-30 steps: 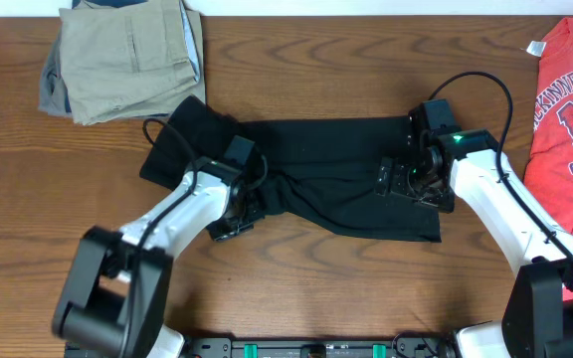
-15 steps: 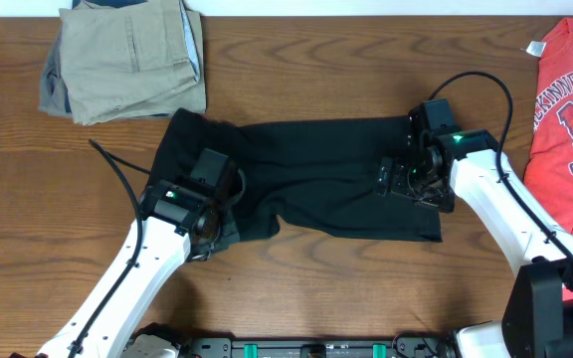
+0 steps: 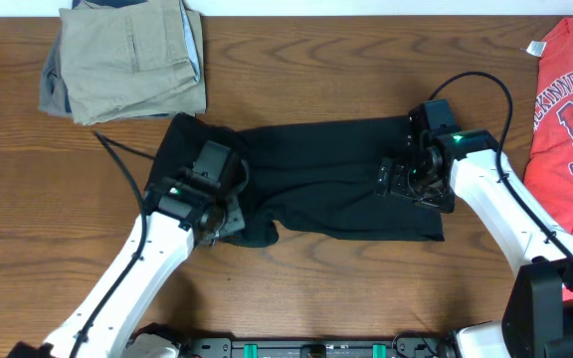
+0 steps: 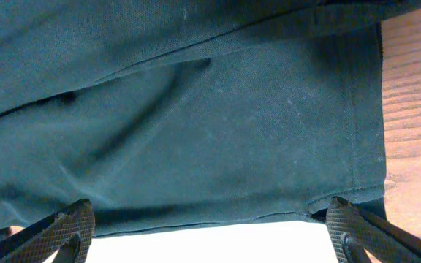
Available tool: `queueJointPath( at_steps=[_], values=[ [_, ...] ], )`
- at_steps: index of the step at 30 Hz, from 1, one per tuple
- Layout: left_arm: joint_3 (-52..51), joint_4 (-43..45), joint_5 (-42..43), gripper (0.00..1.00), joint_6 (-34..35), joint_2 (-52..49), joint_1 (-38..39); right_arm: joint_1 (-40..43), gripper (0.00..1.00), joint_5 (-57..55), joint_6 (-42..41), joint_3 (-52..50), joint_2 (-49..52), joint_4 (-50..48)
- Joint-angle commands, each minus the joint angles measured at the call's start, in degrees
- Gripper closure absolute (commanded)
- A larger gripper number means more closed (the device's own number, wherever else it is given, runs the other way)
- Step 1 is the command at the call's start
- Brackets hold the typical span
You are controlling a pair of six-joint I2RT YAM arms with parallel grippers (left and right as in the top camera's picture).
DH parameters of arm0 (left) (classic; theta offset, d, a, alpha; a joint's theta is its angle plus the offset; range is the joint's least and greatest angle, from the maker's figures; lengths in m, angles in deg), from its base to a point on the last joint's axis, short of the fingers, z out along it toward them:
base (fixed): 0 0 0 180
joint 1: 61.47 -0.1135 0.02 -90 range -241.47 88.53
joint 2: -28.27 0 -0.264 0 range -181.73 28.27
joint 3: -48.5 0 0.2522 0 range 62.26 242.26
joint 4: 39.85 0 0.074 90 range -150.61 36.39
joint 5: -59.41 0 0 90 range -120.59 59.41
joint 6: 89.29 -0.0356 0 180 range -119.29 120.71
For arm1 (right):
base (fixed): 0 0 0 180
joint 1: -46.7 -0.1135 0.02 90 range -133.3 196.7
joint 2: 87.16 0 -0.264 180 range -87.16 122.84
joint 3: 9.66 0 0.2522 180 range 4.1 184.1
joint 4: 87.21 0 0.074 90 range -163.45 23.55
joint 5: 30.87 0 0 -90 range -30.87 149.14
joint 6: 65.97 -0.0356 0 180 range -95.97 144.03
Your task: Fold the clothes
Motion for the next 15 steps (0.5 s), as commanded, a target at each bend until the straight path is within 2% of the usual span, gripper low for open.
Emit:
queueJointPath(
  at_steps=[1, 5, 9, 11, 14, 15],
  values=[
    [0.66, 3.69, -1.05, 0.89, -2.12, -2.91, -0.15, -0.52, 0.01, -0.57, 0.68, -0.07, 0.26, 0.13],
    [0.66, 9.27, -1.07, 0.90, -3.26, -7.06, -0.15, -0.52, 0.01, -0.57, 0.68, -0.07, 0.26, 0.70],
    [0.66, 10.12, -1.07, 0.88, -3.41, -11.04, -0.15, -0.52, 0.01, -0.59, 0.68, -0.07, 0.26, 0.96],
    [0.66, 9.66, -1.07, 0.72, -4.04, -11.78, -0.15, -0.52, 0.01, -0.57, 0.68, -0.07, 0.26, 0.92],
    [0.70, 8.20, -1.07, 0.57, -4.72, -11.37, -0.15, -0.52, 0.01, -0.57, 0.68, -0.07, 0.26, 0.59],
    [0.72, 7.58, -1.05, 0.57, -4.85, -10.95, -0.15, -0.52, 0.01, -0.57, 0.68, -0.07, 0.26, 0.50]
  ],
)
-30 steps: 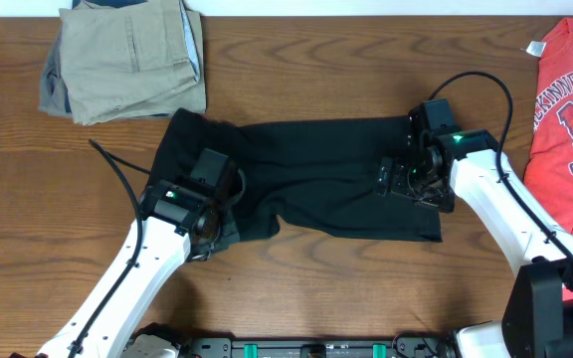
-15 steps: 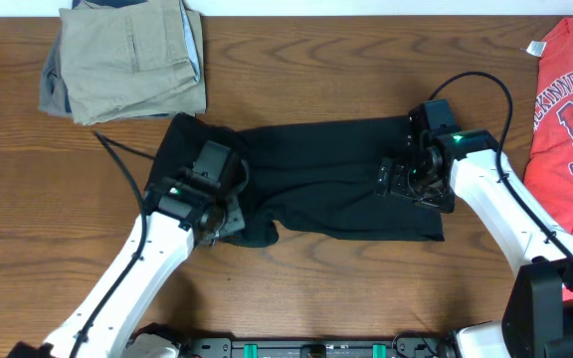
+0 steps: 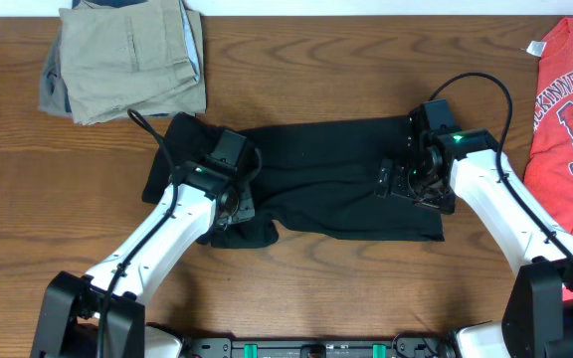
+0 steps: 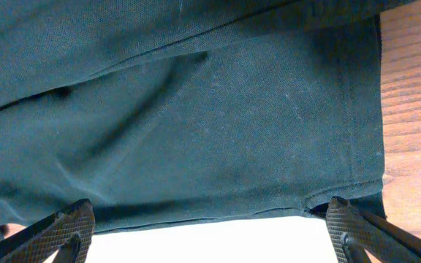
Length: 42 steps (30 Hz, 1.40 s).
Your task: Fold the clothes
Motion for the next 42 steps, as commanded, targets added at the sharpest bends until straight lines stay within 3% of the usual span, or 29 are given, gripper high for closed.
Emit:
queueJointPath(
  at_steps=[1, 9, 16, 22, 28, 31, 36, 40, 42],
  values=[
    [0.74, -1.68, -0.70, 0.57, -1.03, 1.29, -0.15, -0.52, 0.01, -0.55, 0.68, -0.07, 0.26, -0.22],
    [0.74, -12.57, 1.25, 0.57, 0.52, 11.04, -0.15, -0.52, 0.01, -0.55, 0.70, -0.07, 0.26, -1.05],
    [-0.68, -20.87, 7.89, 0.91, 1.88, 19.61, -0.09, -0.52, 0.01, -0.55, 0.68, -0.07, 0.26, -2.99],
    [-9.44, -17.59, 17.84, 0.94, 1.81, 17.33, -0.02, -0.52, 0.01, -0.52, 0.66, -0.07, 0.26, -3.78],
    [-14.80, -12.76, 17.03, 0.94, 1.79, 14.49, -0.04, -0.52, 0.01, -0.55, 0.68, -0.07, 0.26, -2.27],
    [-15.43, -9.81, 11.52, 0.83, 1.79, 13.46, -0.04, -0.52, 0.01, -0.52, 0.68, -0.07, 0.26, -2.23],
    [-15.47, -7.32, 6.60, 0.27, 1.33, 12.87, -0.04, -0.52, 0.01, -0.52, 0.68, -0.07, 0.26, -1.92],
    [-15.50, -6.71, 6.78, 0.08, 1.16, 12.17, -0.04, -0.52, 0.01, -0.55, 0.68, -0.07, 0.26, -1.55],
    [-15.50, -6.36, 6.84, 0.05, 1.18, 11.63, -0.02, -0.52, 0.01, -0.55, 0.68, -0.07, 0.26, -1.57]
  ],
)
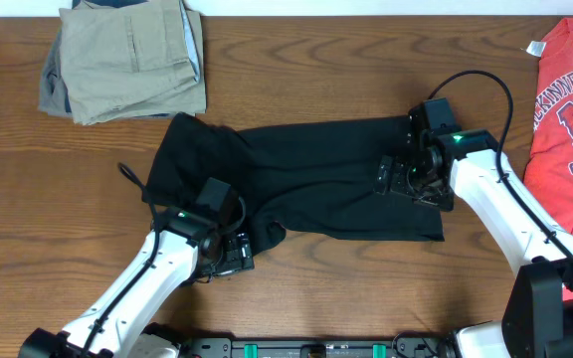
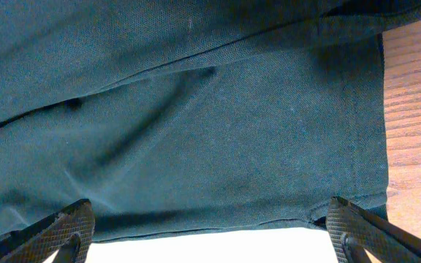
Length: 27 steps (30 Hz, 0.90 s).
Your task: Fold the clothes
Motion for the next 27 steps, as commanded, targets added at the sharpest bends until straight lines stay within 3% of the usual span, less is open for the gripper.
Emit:
queueJointPath(
  at_steps=[1, 16, 22, 27],
  values=[
    [-0.37, 0.59, -1.57, 0.05, -0.15, -1.25, -0.04, -0.52, 0.01, -0.57, 0.68, -0.07, 0.26, 0.09],
    [-6.97, 14.67, 1.66, 0.07, 4.39, -3.50, -0.04, -0.52, 0.01, -0.59, 0.70, -0.07, 0.26, 0.76],
    [-6.95, 17.51, 1.70, 0.22, 4.13, -3.50, -0.04, -0.52, 0.01, -0.57, 0.68, -0.07, 0.26, 0.59],
    [-6.93, 18.05, 1.70, 0.25, 4.13, -3.48, -0.04, -0.52, 0.01, -0.59, 0.68, -0.07, 0.26, 0.66]
  ],
)
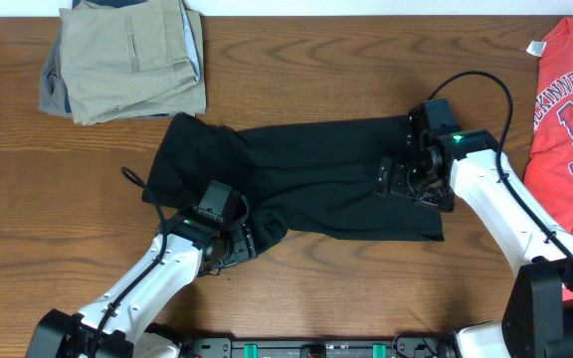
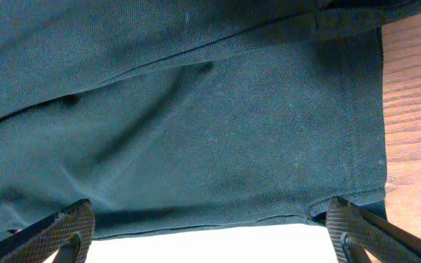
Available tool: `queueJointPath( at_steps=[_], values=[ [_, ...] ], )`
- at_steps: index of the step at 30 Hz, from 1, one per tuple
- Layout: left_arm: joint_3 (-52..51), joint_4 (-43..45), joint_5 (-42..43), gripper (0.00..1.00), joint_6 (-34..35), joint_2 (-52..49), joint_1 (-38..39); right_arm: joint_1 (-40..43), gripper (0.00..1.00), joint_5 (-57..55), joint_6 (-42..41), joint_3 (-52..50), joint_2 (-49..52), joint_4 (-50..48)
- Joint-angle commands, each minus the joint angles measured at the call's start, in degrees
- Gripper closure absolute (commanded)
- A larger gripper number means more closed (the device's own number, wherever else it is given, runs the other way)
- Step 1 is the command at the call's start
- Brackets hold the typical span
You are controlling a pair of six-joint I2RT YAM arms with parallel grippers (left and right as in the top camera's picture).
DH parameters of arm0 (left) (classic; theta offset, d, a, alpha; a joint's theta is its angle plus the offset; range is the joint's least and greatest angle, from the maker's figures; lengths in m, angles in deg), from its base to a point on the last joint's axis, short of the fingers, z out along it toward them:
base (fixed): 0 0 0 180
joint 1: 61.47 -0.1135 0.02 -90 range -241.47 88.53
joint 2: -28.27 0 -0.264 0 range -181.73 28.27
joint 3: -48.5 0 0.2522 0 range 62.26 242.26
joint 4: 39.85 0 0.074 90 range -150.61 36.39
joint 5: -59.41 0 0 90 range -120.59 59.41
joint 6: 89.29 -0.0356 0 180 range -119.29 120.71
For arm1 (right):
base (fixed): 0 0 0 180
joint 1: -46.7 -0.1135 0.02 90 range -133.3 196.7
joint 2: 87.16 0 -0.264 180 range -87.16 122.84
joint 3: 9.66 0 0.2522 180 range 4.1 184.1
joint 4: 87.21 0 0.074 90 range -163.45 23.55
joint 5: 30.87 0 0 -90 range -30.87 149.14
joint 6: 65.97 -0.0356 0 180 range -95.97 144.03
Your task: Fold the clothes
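Observation:
A black garment (image 1: pixel 316 174) lies spread across the middle of the wooden table, with a rumpled lobe at its lower left. My left gripper (image 1: pixel 239 245) sits at that lobe's edge; the overhead view does not show how its jaws stand. My right gripper (image 1: pixel 406 179) is over the garment's right part, near the hem. In the right wrist view the dark cloth (image 2: pixel 196 109) fills the frame, and the right gripper (image 2: pixel 210 230) is open, its fingertips (image 2: pixel 75 223) wide apart with cloth spanning between them.
A stack of folded khaki and grey trousers (image 1: pixel 127 60) sits at the back left. A red printed T-shirt (image 1: pixel 565 109) lies at the right edge. Bare wood table (image 1: pixel 346 288) shows in front of the garment.
My left gripper has shifted slightly up and right, from just off the garment's lower left edge to the edge of its lobe. The right arm has stayed put.
My left gripper was on the garment's lower left corner, then further up over its left part. Later it stood on bare table below that corner, and now it touches the lobe. The right gripper has stayed open on the right end throughout.

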Motion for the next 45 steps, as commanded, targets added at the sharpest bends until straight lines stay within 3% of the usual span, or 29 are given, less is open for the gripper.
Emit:
queueJointPath(
  at_steps=[1, 3, 7, 14, 21, 32, 45],
  values=[
    [-1.16, 0.55, 0.76, 0.26, -0.17, -0.59, -0.09, -0.52, 0.01, -0.57, 0.68, -0.07, 0.26, -0.02],
    [-0.72, 0.59, 0.76, 0.30, -1.05, -0.59, -0.09, -0.52, 0.01, -0.57, 0.68, -0.07, 0.26, -0.15],
    [0.37, 0.72, 0.76, 0.48, -2.56, -0.35, -0.09, -0.52, 0.01, -0.57, 0.68, -0.07, 0.26, -0.11],
    [0.55, -0.04, 1.07, 0.93, -2.49, -0.31, -0.09, -0.52, 0.01, -0.57, 0.68, -0.07, 0.26, -0.09],
    [1.66, -4.63, 8.22, 0.94, -2.49, 0.85, -0.09, -0.52, 0.01, -0.94, 0.68, -0.07, 0.26, 0.46],
    [10.78, -21.64, 8.07, 0.94, -5.38, 7.63, -0.52, 1.64, 0.01, -8.15, -4.61, -0.07, 0.26, 7.76],
    [11.91, -31.17, 8.07, 0.94, -9.22, 10.93, -3.41, 7.04, 0.01, -9.16, -6.36, -4.26, 0.26, 9.79]
  ],
)
